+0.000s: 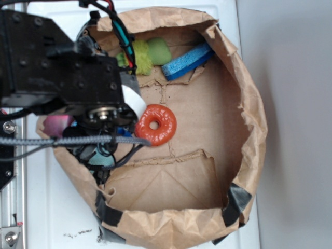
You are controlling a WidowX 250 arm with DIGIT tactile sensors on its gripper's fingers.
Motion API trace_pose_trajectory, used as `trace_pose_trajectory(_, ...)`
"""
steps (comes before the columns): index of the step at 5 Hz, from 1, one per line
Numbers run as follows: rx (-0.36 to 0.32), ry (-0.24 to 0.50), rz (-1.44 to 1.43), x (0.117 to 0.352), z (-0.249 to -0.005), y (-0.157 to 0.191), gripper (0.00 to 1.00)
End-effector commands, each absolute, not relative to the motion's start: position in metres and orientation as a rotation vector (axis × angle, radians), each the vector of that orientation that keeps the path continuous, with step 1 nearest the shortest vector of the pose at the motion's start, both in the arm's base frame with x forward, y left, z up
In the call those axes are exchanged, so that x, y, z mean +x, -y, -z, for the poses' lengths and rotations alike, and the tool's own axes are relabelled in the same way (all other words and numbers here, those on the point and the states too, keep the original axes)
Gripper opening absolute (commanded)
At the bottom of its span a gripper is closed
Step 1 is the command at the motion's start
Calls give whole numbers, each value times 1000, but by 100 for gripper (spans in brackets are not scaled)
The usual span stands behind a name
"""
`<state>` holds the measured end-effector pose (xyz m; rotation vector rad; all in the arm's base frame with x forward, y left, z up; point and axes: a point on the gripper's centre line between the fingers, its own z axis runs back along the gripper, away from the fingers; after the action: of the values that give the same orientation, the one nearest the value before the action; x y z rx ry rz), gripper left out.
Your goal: Grab the blue cloth.
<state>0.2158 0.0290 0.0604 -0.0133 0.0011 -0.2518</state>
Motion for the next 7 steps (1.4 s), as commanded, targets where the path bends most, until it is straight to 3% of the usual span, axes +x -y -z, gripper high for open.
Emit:
trace_pose_trajectory(1,9,39,238,218,-69,-28,100)
trace_pose_trajectory(5,39,5,248,221,-64,-24,100)
trace_pose_trajectory(6,85,59,216,216,-67,-22,100)
trace_pose_trajectory(7,85,59,216,216,-67,-22,100)
